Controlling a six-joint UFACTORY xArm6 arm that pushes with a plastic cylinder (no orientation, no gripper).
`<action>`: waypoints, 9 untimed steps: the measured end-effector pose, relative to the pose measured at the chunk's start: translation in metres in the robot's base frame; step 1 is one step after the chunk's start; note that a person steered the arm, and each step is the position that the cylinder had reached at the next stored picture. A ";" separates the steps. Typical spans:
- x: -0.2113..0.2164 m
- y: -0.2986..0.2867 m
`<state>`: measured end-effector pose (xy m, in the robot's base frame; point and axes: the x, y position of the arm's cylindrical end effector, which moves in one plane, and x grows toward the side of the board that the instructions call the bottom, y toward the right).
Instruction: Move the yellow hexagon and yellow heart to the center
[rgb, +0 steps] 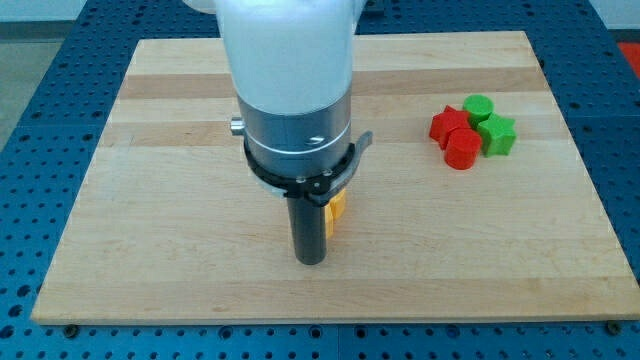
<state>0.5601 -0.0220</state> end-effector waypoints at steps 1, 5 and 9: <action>-0.005 0.009; -0.055 0.012; -0.075 0.007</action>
<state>0.4847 -0.0155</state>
